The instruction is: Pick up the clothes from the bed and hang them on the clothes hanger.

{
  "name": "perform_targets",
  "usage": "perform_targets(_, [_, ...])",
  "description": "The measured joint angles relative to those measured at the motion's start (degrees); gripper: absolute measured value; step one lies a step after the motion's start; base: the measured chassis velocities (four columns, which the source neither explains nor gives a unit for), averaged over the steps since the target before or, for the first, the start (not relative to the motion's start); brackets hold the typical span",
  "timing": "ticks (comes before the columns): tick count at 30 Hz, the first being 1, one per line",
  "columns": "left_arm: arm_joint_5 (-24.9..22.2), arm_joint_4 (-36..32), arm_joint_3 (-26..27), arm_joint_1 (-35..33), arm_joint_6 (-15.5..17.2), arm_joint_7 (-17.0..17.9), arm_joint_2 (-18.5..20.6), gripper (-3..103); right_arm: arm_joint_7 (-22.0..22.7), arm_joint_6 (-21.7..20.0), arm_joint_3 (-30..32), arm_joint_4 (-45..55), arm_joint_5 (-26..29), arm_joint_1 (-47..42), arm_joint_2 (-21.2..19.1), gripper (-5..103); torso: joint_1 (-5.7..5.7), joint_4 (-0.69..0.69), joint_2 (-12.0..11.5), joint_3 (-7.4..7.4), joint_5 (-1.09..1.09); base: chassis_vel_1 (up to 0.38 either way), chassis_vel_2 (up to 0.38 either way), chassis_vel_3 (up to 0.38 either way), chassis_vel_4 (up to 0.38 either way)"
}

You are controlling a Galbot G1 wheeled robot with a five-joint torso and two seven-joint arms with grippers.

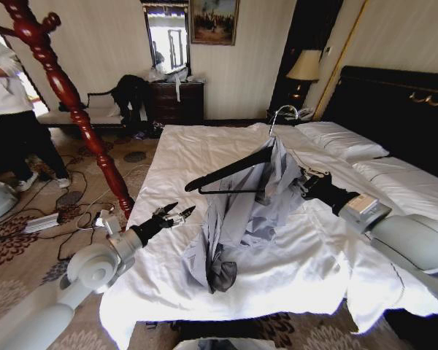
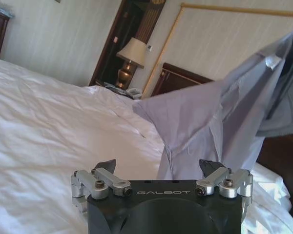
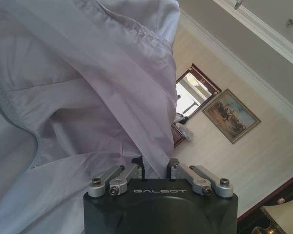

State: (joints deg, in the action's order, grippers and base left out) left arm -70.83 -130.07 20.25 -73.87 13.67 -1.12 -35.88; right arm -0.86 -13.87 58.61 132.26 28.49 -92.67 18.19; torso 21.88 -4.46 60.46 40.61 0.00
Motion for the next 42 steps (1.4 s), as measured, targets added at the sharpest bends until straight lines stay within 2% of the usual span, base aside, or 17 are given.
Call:
perform_targets(5, [2.3, 0.2, -3.1, 0.9, -0.5, 0.0, -0.2, 91, 0.0, 0.0, -0.5, 0.1, -0.1, 0.0, 0.8, 20, 0.0, -0.01, 0.0, 0.0, 0.0, 0.0, 0.0, 0.0, 0.0])
perform_targets(8, [3.5, 1.0, -6.3, 2.7, -0.7, 0.0, -0.5, 80, -0.1, 0.0, -0.5, 0.3, -0.2, -0.2, 1.1, 20, 0.0, -0.01, 0.0, 0.0, 0.0, 0.0, 0.0, 0.0, 0.0])
perform_targets(9, [3.5, 1.0, -6.3, 2.7, -0.7, 0.0, -0.5, 80, -0.1, 0.0, -0.5, 0.3, -0.2, -0.2, 1.1, 20, 0.0, -0.01, 0.0, 0.0, 0.0, 0.0, 0.0, 0.0, 0.0])
perform_targets(12, [4.1, 2.4, -9.8, 5.7, -1.0, 0.0, -1.1, 71, -0.1, -0.1, -0.3, 0.7, -0.2, -0.2, 1.2, 20, 0.0, -0.01, 0.0, 0.0, 0.0, 0.0, 0.0, 0.0, 0.0])
perform_targets(18, [4.2, 4.4, -14.1, 10.1, -1.2, 0.6, -1.5, 66, -0.1, -0.4, -0.1, 1.1, 0.0, -0.2, 1.2, 20, 0.0, -0.02, 0.0, 0.0, 0.0, 0.0, 0.0, 0.0, 0.0])
perform_targets(20, [4.2, 5.7, -16.8, 12.9, -1.4, 1.0, -1.8, 60, -0.2, -0.7, 0.0, 1.8, 0.1, -0.3, 1.5, 20, 0.0, 0.0, 0.0, 0.0, 0.0, 0.0, 0.0, 0.0, 0.0])
perform_targets(31, [3.8, 9.1, -21.2, 18.4, -1.7, 1.6, -4.2, 53, -0.3, -1.1, 0.0, 2.2, 0.4, -0.1, 1.1, 20, 0.0, -0.01, 0.0, 0.0, 0.0, 0.0, 0.0, 0.0, 0.0])
perform_targets(34, [3.6, 10.2, -22.0, 19.8, -1.9, 1.7, -5.1, 39, -0.3, -1.2, 0.0, 2.4, 0.5, -0.2, 1.0, 20, 0.0, -0.01, 0.0, 0.0, 0.0, 0.0, 0.0, 0.0, 0.0])
perform_targets(37, [3.6, 10.5, -22.3, 20.4, -2.0, 1.8, -5.5, 34, -0.3, -1.2, 0.0, 2.4, 0.6, -0.2, 1.1, 20, 0.0, -0.01, 0.0, 0.0, -0.01, 0.0, 0.0, 0.0, 0.0])
perform_targets(38, [3.4, 10.8, -22.6, 21.0, -2.0, 1.9, -5.8, 23, -0.3, -1.3, 0.0, 2.5, 0.6, -0.3, 1.2, 20, 0.0, -0.01, 0.0, 0.0, 0.0, 0.0, 0.0, 0.0, 0.0])
perform_targets(40, [3.4, 10.9, -22.7, 21.3, -2.1, 1.9, -5.9, 23, -0.3, -1.3, 0.0, 2.5, 0.6, -0.3, 1.3, 20, 0.0, -0.01, 0.0, 0.0, 0.0, 0.0, 0.0, 0.0, 0.0])
perform_targets(42, [3.2, 11.1, -22.8, 21.6, -2.2, 2.0, -5.9, 12, -0.3, -1.3, 0.0, 2.6, 0.6, -0.4, 1.5, 20, 0.0, -0.01, 0.0, 0.0, 0.0, 0.0, 0.0, 0.0, 0.0])
